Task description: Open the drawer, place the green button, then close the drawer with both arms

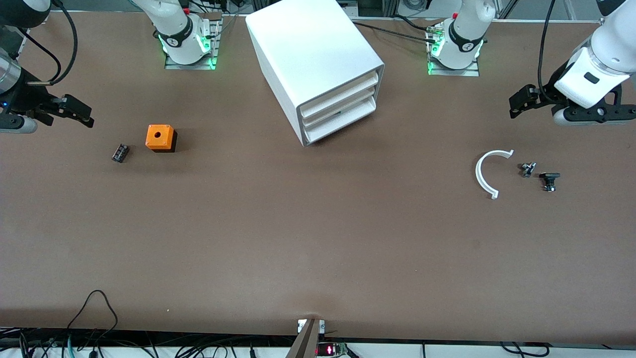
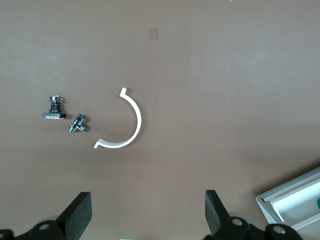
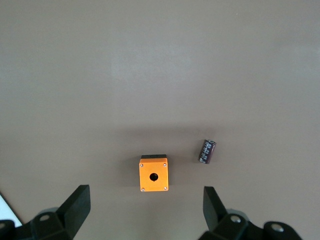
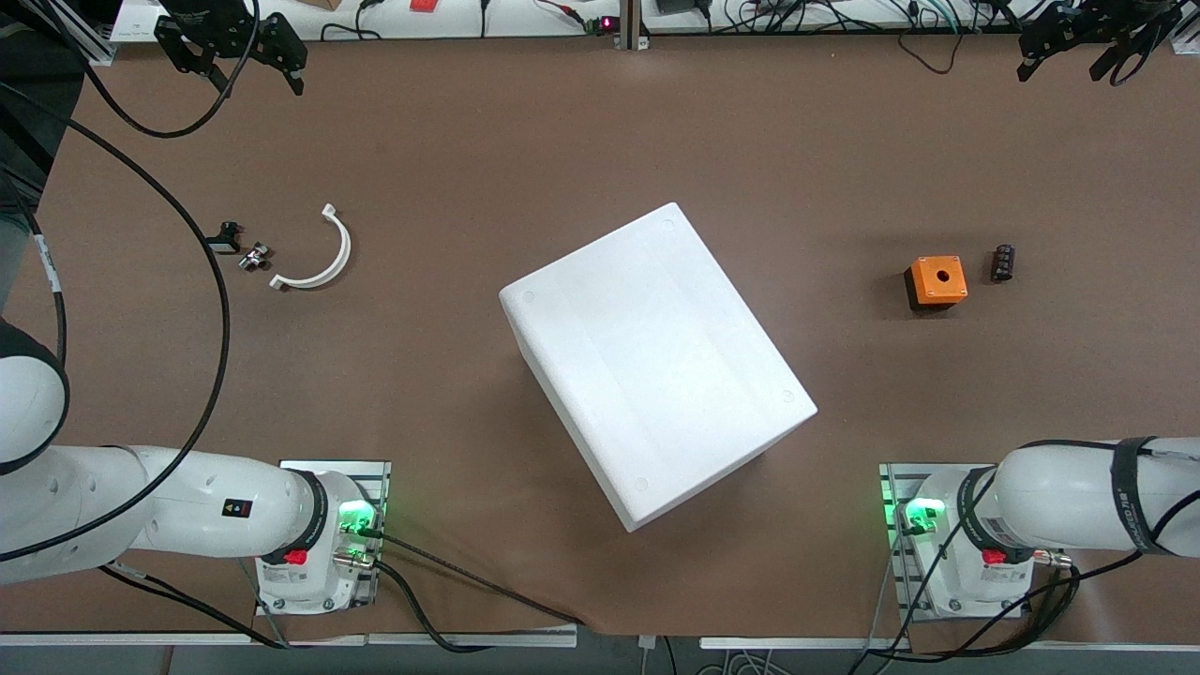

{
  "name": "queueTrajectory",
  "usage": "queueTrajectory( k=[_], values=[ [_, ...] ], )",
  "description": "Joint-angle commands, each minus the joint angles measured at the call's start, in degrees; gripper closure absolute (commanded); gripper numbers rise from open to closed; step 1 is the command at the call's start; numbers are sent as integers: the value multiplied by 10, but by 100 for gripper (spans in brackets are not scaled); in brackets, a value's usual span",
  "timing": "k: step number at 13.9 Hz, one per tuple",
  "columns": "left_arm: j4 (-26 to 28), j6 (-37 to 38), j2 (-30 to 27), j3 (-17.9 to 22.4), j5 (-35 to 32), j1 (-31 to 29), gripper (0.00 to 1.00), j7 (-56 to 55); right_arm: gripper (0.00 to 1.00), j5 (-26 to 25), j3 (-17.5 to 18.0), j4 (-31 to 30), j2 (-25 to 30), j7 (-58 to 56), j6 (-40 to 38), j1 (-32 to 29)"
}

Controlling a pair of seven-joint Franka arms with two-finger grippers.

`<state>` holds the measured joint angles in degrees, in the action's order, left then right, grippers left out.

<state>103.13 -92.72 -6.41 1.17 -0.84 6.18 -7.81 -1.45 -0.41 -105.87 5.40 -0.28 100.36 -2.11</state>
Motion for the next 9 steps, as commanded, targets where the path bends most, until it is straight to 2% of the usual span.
queueTrajectory(
  k=[1, 9],
  values=[
    [-23, 25, 13, -3, -9, -3, 0, 6, 0, -1, 1, 10, -3, -3, -3, 0],
    [-23, 25, 14, -4, -6, -10, 0, 7, 0, -2, 0, 11, -4, -3, 0, 0]
  ],
)
